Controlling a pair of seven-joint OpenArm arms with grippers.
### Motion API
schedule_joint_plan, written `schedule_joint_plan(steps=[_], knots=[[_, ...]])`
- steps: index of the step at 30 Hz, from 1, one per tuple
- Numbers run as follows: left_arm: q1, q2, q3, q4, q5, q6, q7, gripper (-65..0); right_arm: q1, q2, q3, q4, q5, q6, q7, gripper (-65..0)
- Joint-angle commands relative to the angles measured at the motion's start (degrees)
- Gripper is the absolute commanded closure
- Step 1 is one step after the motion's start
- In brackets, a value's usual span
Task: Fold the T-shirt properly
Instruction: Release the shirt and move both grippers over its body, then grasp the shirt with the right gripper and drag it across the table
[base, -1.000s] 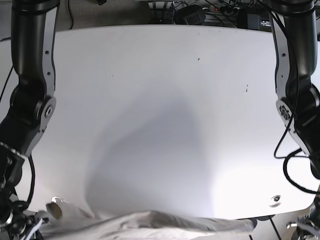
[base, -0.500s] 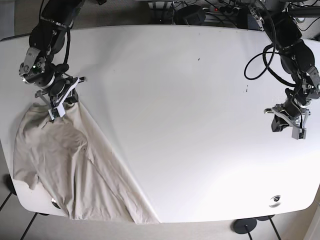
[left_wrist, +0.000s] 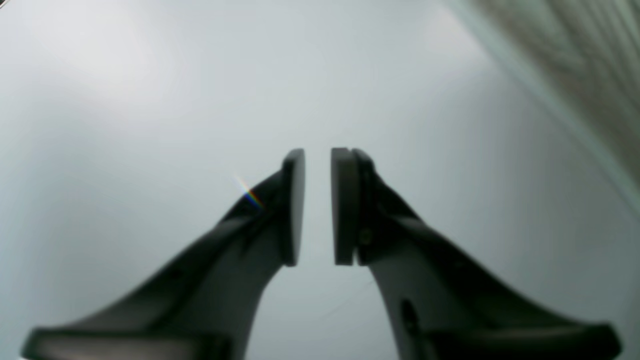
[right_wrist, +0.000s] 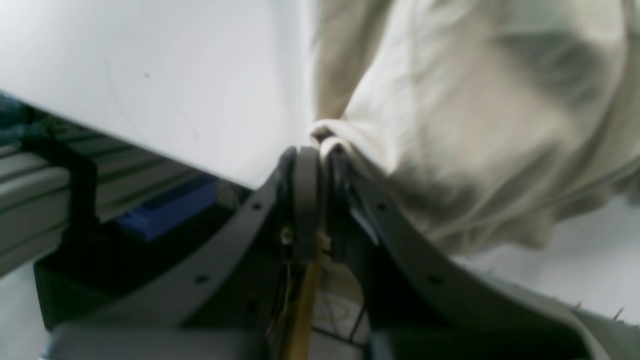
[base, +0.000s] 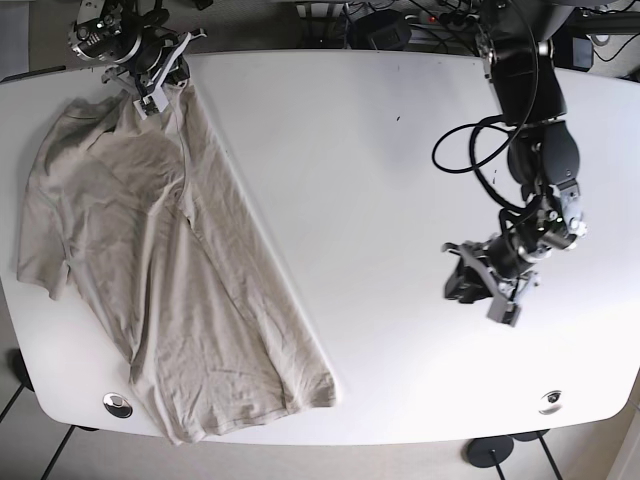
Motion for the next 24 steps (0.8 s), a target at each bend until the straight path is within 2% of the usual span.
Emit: schedule_joint_plan(steps=[1,3,4,6,7,9,11,12,16,19,20,24], knots=[[-3.18,2.3,2.22,-1.87,-1.18,0.41,-3.38,-24.9,0.62,0.37,0.02,1.31,0.74,0.32,2.02,-1.9],[-4.06,4.24,4.95,-4.51,-1.18,3.4,-5.23,-29.2,1.33,0.37,0.02,2.46,0.83,0.32,1.93,-2.5],[-5.47,4.85,7.94,-6.53,-1.18,5.6,-6.81,-30.7,1.59,0.37,0.02,3.07,0.83,0.32,1.93,-6.2],[-6.52,4.94,11.89,-7.67,-1.44,7.27,-8.13,-30.7,2.73,0.37,0.2,3.51,0.83,0.32,2.19,-18.7],[-6.7,4.94,12.77,-7.67,-1.44,7.71,-8.31,-30.6,4.23,0.55,0.29,3.51,1.71,0.32,2.28,-30.6],[-6.79,4.76,12.77,-7.76,-1.27,7.62,-8.31,-30.6,6.95,0.72,1.34,3.42,3.82,0.32,2.28,-44.4],[-6.61,4.5,12.77,-7.67,-1.27,7.53,-8.31,-30.6,10.65,0.72,3.1,3.07,5.49,0.32,2.19,-54.1],[-6.52,3.36,12.77,-7.67,-1.27,7.53,-8.31,-30.6,13.55,0.72,3.36,2.9,5.23,0.32,2.19,-56.6],[-6.26,-0.33,12.69,-7.67,-1.53,7.53,-8.39,-30.6,27.08,0.46,2.84,-2.11,-0.84,0.32,1.75,-58.3],[-4.59,-2.88,12.6,-7.67,-1.62,7.53,-8.39,-30.6,39.04,0.81,-1.91,-15.39,-9.37,0.32,2.46,-57.7],[-4.41,-3.5,12.6,-7.67,-1.62,7.53,-8.39,-30.6,44.49,0.81,-3.14,-22.33,-13.06,0.32,4.83,-57.5],[-2.39,-4.99,10.22,-5.39,-1.62,7.45,-8.39,-30.6,55.83,0.9,-5.69,-41.41,-21.76,0.32,15.55,-57.5]])
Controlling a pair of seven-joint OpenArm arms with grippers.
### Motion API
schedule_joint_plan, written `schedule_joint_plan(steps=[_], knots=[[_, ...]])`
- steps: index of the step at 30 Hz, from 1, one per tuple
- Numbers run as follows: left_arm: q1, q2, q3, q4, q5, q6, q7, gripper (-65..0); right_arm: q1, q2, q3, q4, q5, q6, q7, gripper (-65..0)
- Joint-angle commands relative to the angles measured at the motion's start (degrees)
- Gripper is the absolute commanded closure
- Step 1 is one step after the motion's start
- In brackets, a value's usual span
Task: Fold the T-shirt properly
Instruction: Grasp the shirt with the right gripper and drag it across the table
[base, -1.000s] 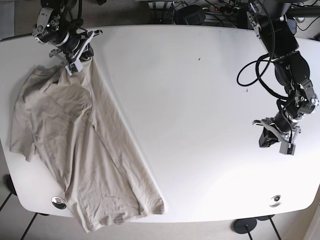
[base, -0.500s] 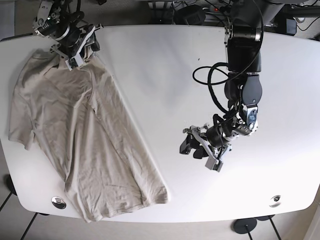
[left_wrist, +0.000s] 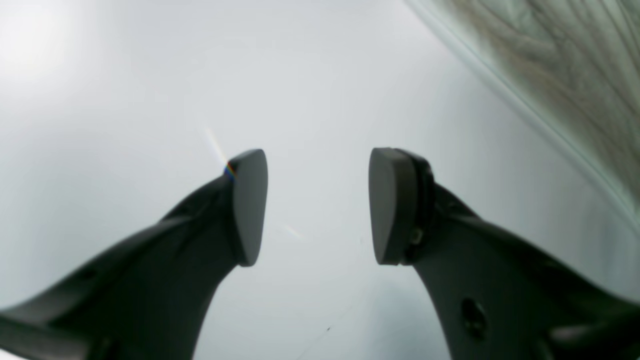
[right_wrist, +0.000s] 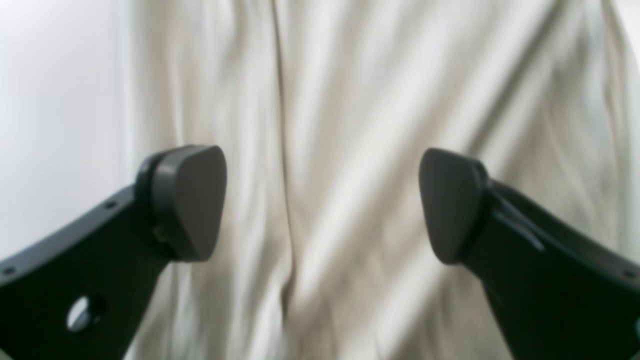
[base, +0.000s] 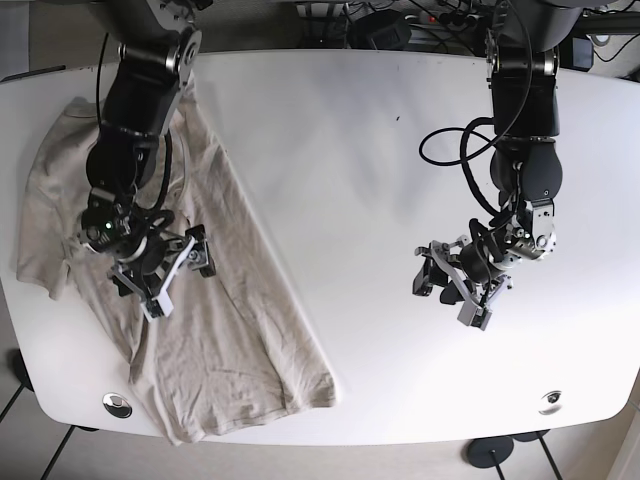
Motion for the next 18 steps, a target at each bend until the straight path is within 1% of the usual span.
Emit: schedule_joint_plan(steps=[1,3,5,7,9,10,12,13,14,15,16,18], knots=[[-0.23,-0.88,-3.03,2.7,-0.75,-0.07,-1.42,-30.6,5.55,0.66,0.19,-6.77,-2.1,0.3,3.63,-57.5],[0.48,-0.8,-5.58,4.29,-0.75,-0.07,-1.24,-30.6,8.89,0.75,0.36,-13.62,-3.33,0.3,6.88,-57.5],[0.48,-0.88,-8.04,5.78,-0.75,-0.07,-0.98,-30.6,10.65,2.15,0.36,-18.81,-3.15,0.3,10.05,-57.5],[0.65,-1.06,-11.47,7.63,-0.75,-0.07,-0.98,-30.6,11.27,2.33,0.36,-23.03,-3.15,0.3,13.74,-57.4],[1.53,-1.06,-14.55,8.77,-0.75,-0.07,-0.98,-30.6,11.0,2.33,0.19,-25.23,-3.15,-1.15,16.82,-57.4],[1.53,-1.15,-16.13,9.3,-0.75,-0.07,-0.98,-30.6,10.91,2.24,0.1,-27.6,-3.15,-1.51,18.49,-57.4],[1.71,-2.64,-16.92,10.62,-0.75,-0.07,-0.89,-30.6,10.83,2.15,0.1,-29.8,-3.15,-1.42,19.1,-56.1],[1.71,-2.99,-16.92,10.79,-0.75,-0.07,-0.89,-30.6,10.21,1.98,0.01,-30.15,-3.15,-1.15,19.1,-53.1],[1.71,-3.17,-17.09,10.79,-0.75,-0.07,-0.89,-30.6,9.16,0.22,-0.34,-29.71,-3.24,-1.07,19.1,-48.0],[1.71,-3.26,-17.18,10.62,-0.75,-0.07,-0.89,-30.6,8.72,-0.75,-1.57,-29.1,-3.24,-1.07,18.93,-45.7],[1.71,-3.87,-17.27,10.62,-0.75,-0.07,-0.89,-30.6,8.45,-1.54,-3.33,-28.31,-3.24,-1.07,18.84,-44.1],[1.71,-4.66,-18.24,10.62,-0.75,-0.07,-0.89,-30.6,6.78,-3.56,-7.64,-26.9,-3.15,-1.24,17.96,-44.2]])
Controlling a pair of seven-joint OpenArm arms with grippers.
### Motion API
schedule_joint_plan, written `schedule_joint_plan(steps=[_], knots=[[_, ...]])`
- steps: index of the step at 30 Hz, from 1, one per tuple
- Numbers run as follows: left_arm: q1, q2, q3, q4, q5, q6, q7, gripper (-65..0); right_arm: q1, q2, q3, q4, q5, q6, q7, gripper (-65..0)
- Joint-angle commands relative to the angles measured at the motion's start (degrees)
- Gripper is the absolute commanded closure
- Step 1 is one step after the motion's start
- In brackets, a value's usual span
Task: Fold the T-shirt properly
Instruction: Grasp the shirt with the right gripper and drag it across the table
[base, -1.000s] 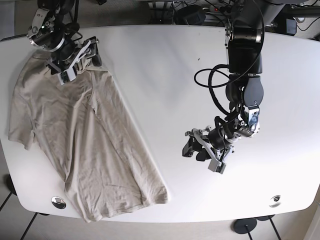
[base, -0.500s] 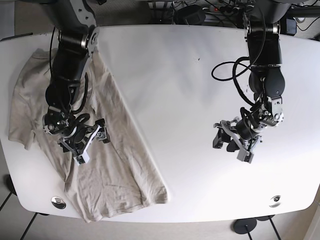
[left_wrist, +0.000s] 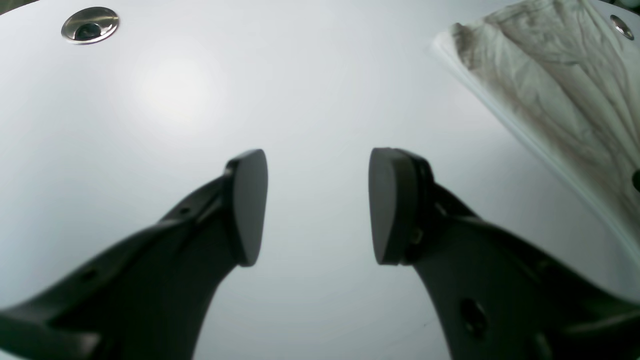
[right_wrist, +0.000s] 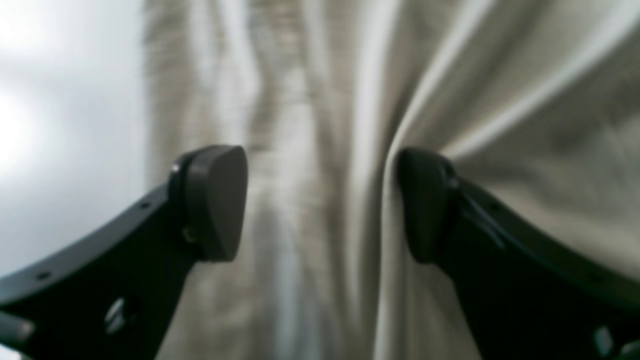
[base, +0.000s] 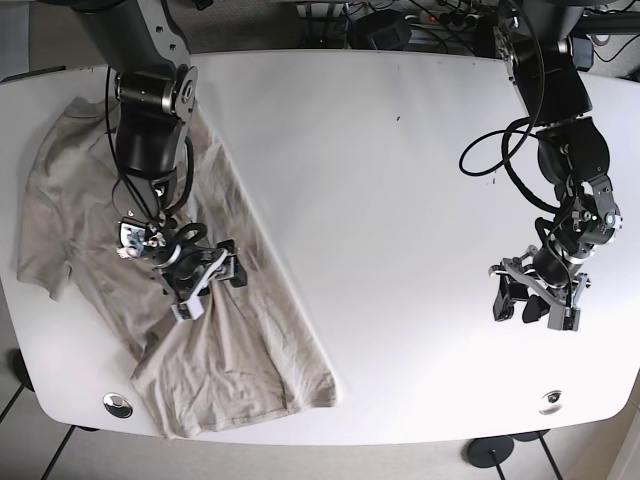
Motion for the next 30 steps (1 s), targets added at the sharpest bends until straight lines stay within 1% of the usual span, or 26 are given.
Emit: schedule_joint_plan(steps=[1,4,6,8,9,11,13,15,20,22,23,27,29,30], knots=[[-1.31,-1.56,-2.0,1.11,-0.77,0.08,-1.44,-30.6,-0.85,-3.11,-3.76,1.69,-0.16,0.83,-3.11,-44.7],[-1.31,-1.56,-4.73,1.11,-0.77,0.08,-1.44,-30.6,-2.61,-6.89,-8.33,3.1,-0.16,0.75,-3.2,-44.9],[-1.31,-1.65,-6.4,1.11,-0.68,0.08,-1.44,-30.6,-3.31,-8.65,-11.58,3.1,-0.16,0.75,-3.38,-44.5],[-0.69,-1.74,-7.89,1.11,-0.42,0.08,-1.44,-30.6,-4.89,-10.49,-14.48,3.63,-0.16,1.1,-5.13,-44.4],[0.1,-2.09,-8.42,1.11,-0.5,0.08,-1.44,-30.7,-5.95,-11.02,-15.36,5.3,-0.16,1.1,-5.66,-44.4],[2.03,-3.14,-8.6,1.11,-0.77,0.08,-1.44,-30.7,-9.82,-11.81,-19.76,11.1,-0.16,1.19,-8.21,-44.5],[4.49,-3.14,-8.68,1.11,-0.77,-0.01,-1.44,-30.8,-14.83,-11.99,-25.82,19.36,-0.07,1.19,-12.08,-44.5],[6.69,-2.97,-8.68,1.37,-0.77,-0.01,-1.62,-30.8,-18.43,-11.99,-30.13,25.25,-0.07,1.19,-14.37,-44.5],[11.09,-2.79,-8.68,1.55,-0.85,-0.01,-1.7,-30.8,-26.08,-11.72,-37.16,37.21,-0.07,1.19,-19.46,-44.5],[11.44,-2.35,-8.68,1.11,-0.85,-0.01,-1.79,-31.0,-27.84,-11.72,-37.78,39.85,-0.07,1.19,-19.82,-44.5],[11.26,-1.3,-8.86,1.02,-0.85,-0.01,-1.79,-31.0,-28.19,-11.72,-37.78,40.73,-0.07,1.19,-19.82,-44.5],[11.0,0.55,-8.51,0.84,-0.33,0.26,-1.97,-31.1,-28.19,-11.72,-37.78,42.75,-0.07,1.1,-19.9,-44.4],[9.24,1.6,-8.42,-2.14,-0.24,0.34,-1.97,-31.1,-28.1,-11.72,-37.78,44.33,-0.07,0.92,-20.52,-44.4],[8.54,1.43,-8.42,-4.17,0.73,0.34,-2.06,-31.1,-28.01,-11.72,-37.6,45.39,-0.07,0.75,-21.57,-44.4]])
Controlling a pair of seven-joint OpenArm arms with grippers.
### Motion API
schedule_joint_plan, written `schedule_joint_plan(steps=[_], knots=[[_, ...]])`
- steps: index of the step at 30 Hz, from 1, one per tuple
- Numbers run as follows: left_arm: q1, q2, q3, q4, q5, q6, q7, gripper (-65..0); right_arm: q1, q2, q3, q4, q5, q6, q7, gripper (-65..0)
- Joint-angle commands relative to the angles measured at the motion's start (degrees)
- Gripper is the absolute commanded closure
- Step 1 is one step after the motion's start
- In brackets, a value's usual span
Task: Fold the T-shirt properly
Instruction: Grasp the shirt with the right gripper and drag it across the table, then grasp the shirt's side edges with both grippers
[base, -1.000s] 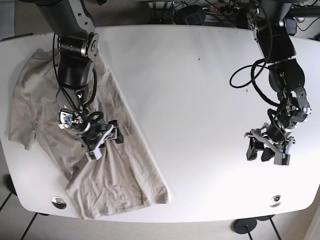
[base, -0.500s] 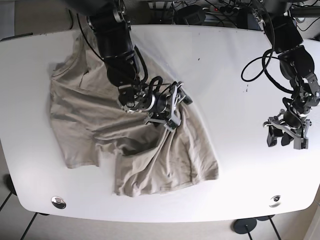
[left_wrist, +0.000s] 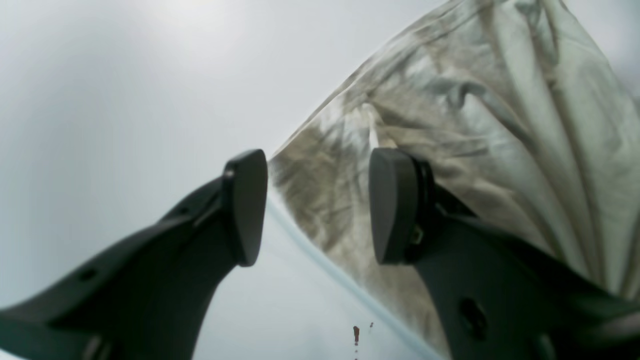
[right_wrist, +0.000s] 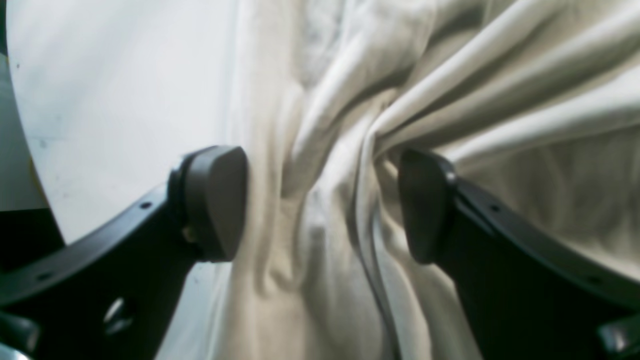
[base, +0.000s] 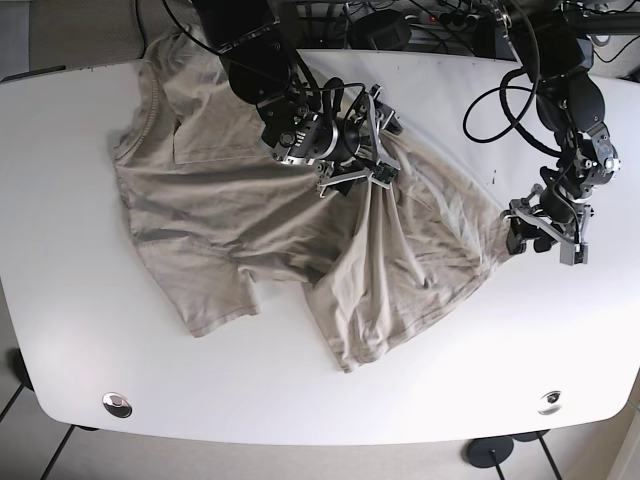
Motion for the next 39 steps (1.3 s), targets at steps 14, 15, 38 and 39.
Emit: schedule_joint_plan(steps=[14,15,38,39], knots=[[-12.3,-3.04,8.59,-25.63,6.27,-0.44,-12.91,-30.6,0.81,-0.55,23.9,18.68,14.15,-0.37,-6.0,-43.9],[-12.13,-3.22,8.68,-25.9,6.53,-0.44,-13.0,-30.3,-0.15,-0.55,27.33,19.73,16.43,-0.46,-6.0,-43.9],[-2.9,-14.73,-14.44,-28.8,6.53,-0.36,-12.83,0.0,-4.72,-0.47,60.65,20.44,18.72,-0.46,-8.2,-43.9],[-1.76,-15.26,-15.32,-28.8,6.27,-0.36,-12.83,0.0,-4.64,-0.47,60.65,18.5,17.84,-0.37,-8.2,-44.1]])
